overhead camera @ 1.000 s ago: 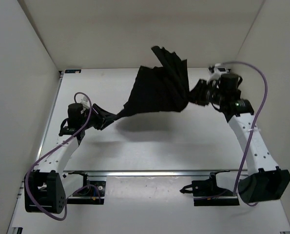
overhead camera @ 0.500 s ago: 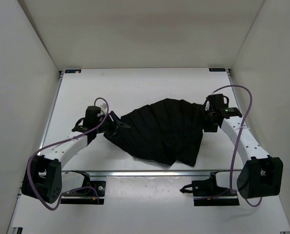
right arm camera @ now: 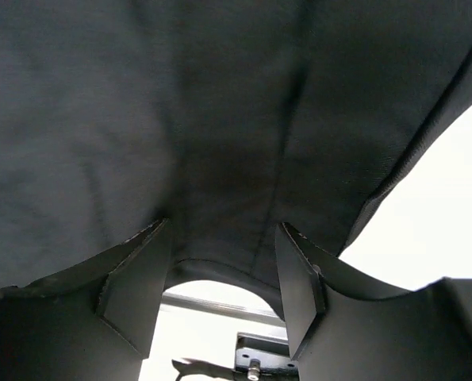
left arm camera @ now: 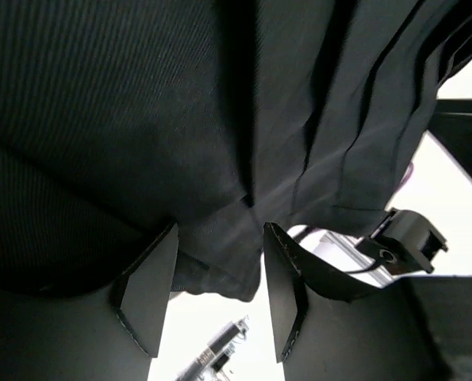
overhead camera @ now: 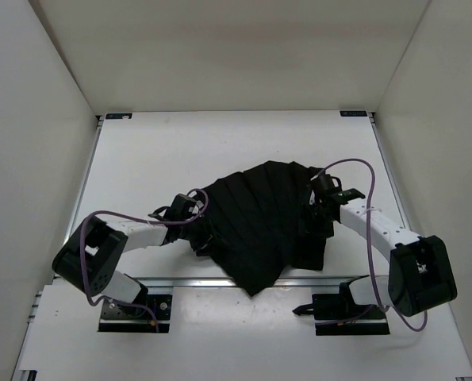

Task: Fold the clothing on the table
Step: Flatten the skirt out

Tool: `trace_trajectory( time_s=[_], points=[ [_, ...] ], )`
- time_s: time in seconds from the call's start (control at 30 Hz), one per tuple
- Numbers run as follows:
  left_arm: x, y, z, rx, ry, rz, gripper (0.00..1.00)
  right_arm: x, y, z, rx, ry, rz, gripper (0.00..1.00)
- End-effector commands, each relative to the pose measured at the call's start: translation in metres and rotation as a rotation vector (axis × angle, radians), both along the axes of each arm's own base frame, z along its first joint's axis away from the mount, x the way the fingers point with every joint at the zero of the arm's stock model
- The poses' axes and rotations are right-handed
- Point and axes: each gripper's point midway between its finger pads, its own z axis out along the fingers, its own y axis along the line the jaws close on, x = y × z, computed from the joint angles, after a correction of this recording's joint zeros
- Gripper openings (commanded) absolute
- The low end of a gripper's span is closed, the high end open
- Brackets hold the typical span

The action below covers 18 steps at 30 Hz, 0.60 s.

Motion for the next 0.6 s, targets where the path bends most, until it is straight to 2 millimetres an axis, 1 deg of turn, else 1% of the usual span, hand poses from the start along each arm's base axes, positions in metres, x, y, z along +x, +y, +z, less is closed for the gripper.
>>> trace_trajectory(
  time_s=[0.0, 0.03, 0.07, 0.1, 0.13, 0.17, 0.2, 0.23, 0.27, 0.3, 0.33, 0.37, 0.4, 0.43, 0.47, 0.5, 0.53, 0.57],
  points=[
    [0.019, 0.015, -0.009, 0.072, -0.03, 0.002, 0.59, 0.002, 0.0, -0.012, -0.004, 0.013, -0.01, 0.52],
    [0.022, 0.023, -0.016, 0.109, -0.019, 0.0, 0.59, 0.001, 0.0, -0.019, -0.014, 0.038, -0.004, 0.52],
    [0.023, 0.027, -0.023, 0.139, 0.02, -0.008, 0.59, 0.004, 0.001, -0.023, -0.02, 0.047, -0.005, 0.52],
    [0.039, 0.03, -0.027, 0.158, 0.009, -0.009, 0.58, 0.003, 0.004, -0.027, -0.027, 0.062, 0.01, 0.52],
    [0.06, 0.037, -0.031, 0.187, 0.016, 0.011, 0.58, 0.015, 0.011, -0.027, -0.023, 0.059, 0.016, 0.52],
    [0.06, 0.037, -0.031, 0.188, 0.016, 0.011, 0.58, 0.02, 0.013, -0.027, -0.022, 0.059, 0.011, 0.52],
    [0.079, 0.044, -0.032, 0.196, 0.013, 0.043, 0.57, 0.028, 0.019, -0.028, -0.009, 0.058, 0.018, 0.52],
    [0.09, 0.048, -0.031, 0.191, 0.008, 0.062, 0.57, 0.036, 0.026, -0.027, 0.007, 0.042, 0.036, 0.52],
    [0.105, 0.047, -0.031, 0.188, 0.009, 0.072, 0.57, 0.048, 0.029, -0.026, 0.011, 0.048, 0.026, 0.52],
    [0.125, 0.05, -0.026, 0.177, -0.003, 0.092, 0.57, 0.064, 0.033, -0.018, 0.004, 0.02, 0.038, 0.51],
    [0.145, 0.049, -0.012, 0.144, -0.036, 0.102, 0.57, 0.069, 0.035, -0.013, -0.002, 0.014, 0.044, 0.52],
    [0.152, 0.051, -0.005, 0.139, -0.045, 0.104, 0.57, 0.086, 0.04, 0.004, 0.009, -0.039, 0.048, 0.51],
    [0.166, 0.051, 0.011, 0.131, -0.091, 0.115, 0.57, 0.095, 0.045, 0.018, 0.008, -0.078, 0.062, 0.52],
    [0.177, 0.05, 0.025, 0.129, -0.132, 0.125, 0.58, 0.101, 0.043, 0.028, 0.006, -0.108, 0.056, 0.52],
    [0.178, 0.049, 0.039, 0.128, -0.162, 0.127, 0.59, 0.107, 0.041, 0.045, 0.009, -0.146, 0.044, 0.52],
    [0.178, 0.047, 0.057, 0.114, -0.195, 0.127, 0.6, 0.107, 0.04, 0.057, 0.018, -0.171, 0.035, 0.52],
    [0.173, 0.047, 0.068, 0.098, -0.216, 0.132, 0.62, 0.109, 0.034, 0.062, 0.022, -0.182, 0.016, 0.52],
    [0.167, 0.043, 0.074, 0.083, -0.222, 0.125, 0.62, 0.107, 0.029, 0.069, 0.035, -0.201, -0.006, 0.52]
  ],
)
